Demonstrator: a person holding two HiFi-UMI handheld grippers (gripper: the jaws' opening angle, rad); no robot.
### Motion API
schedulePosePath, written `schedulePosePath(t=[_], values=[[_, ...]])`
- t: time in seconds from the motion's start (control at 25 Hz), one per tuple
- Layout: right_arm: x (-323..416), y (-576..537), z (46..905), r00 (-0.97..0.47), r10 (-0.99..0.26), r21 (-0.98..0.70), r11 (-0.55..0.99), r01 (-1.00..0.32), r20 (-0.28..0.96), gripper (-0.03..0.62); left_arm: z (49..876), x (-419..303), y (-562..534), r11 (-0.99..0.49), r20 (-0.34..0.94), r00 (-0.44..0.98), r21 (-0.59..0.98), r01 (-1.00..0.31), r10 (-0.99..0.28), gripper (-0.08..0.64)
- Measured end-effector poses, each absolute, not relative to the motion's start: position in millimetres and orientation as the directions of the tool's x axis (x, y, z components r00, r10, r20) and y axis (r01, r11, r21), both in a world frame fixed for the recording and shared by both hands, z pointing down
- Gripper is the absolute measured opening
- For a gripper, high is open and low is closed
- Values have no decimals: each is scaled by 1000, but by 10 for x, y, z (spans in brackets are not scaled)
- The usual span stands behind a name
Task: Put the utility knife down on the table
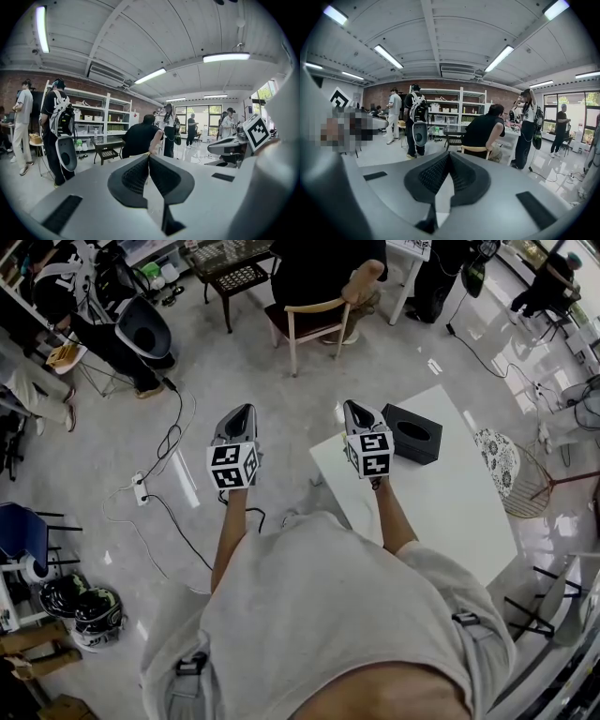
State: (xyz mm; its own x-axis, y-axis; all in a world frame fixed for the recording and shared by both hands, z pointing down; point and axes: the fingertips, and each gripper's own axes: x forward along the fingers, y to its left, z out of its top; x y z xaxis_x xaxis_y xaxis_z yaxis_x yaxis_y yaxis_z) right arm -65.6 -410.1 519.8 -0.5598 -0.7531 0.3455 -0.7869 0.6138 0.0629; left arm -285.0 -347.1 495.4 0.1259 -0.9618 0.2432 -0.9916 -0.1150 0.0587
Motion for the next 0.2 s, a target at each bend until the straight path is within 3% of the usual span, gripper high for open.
schedulePosePath(t=[0.2], values=[[-646, -4118, 5214, -557, -754, 64, 612, -788, 349, 31, 4969, -2822, -3491, -120, 244, 131, 60, -991, -961, 23]])
